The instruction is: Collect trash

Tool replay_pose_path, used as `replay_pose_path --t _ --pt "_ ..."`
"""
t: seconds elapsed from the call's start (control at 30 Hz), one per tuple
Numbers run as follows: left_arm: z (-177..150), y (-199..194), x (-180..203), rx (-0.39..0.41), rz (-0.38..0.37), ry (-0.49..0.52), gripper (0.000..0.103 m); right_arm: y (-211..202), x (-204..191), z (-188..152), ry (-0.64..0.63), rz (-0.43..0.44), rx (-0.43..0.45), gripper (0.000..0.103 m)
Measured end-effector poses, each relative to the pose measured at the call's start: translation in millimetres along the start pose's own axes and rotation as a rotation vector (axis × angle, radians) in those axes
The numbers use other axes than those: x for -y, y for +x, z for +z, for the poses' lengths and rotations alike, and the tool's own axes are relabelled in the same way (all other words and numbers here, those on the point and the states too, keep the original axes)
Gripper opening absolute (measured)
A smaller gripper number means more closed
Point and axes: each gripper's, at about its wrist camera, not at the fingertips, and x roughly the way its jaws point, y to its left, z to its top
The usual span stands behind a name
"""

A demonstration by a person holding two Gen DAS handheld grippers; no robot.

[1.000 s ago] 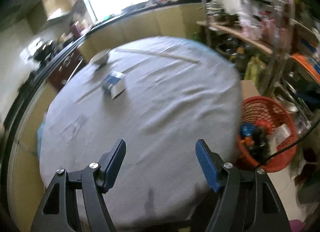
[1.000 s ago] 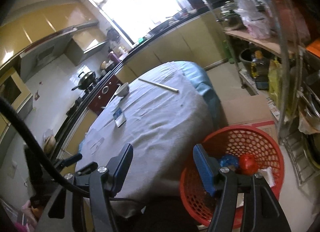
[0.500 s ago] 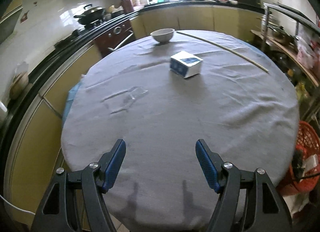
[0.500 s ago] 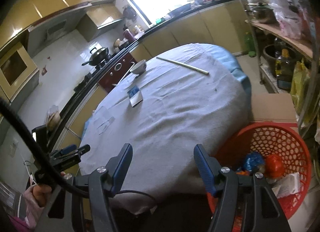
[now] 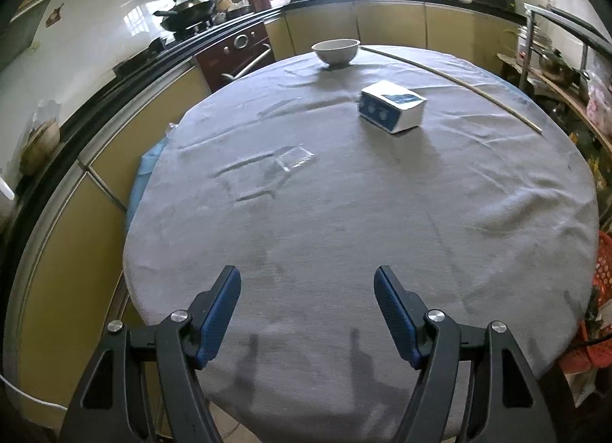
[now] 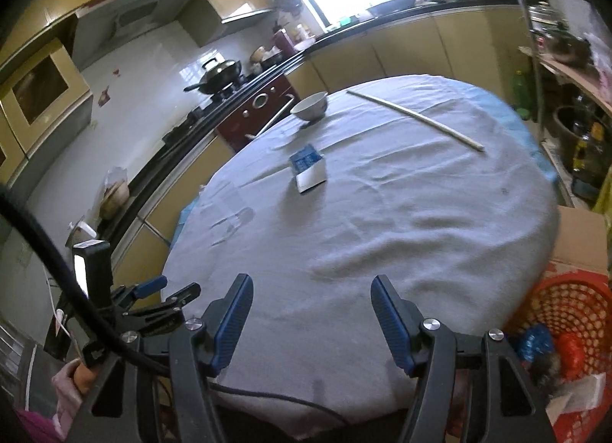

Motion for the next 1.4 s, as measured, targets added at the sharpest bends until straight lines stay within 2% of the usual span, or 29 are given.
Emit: replay_pose_path --t 0.47,0.93,1.4 --pt "7.1 27.3 -42.7 -0.027 0.014 -0.055 0.073 56.9 -53.7 29.9 -0.1 0.011 -0.058 0.068" --pt "6.6 40.9 -54.9 -0.057 0.006 -0.058 0.073 91.1 -61.8 25.4 -0.082 0.011 -0.11 0.068" --pt "11.5 47.6 -58.6 -0.062 0.012 -0.055 0.073 103.1 -63.9 26.7 -0.089 0.005 -0.129 0.068"
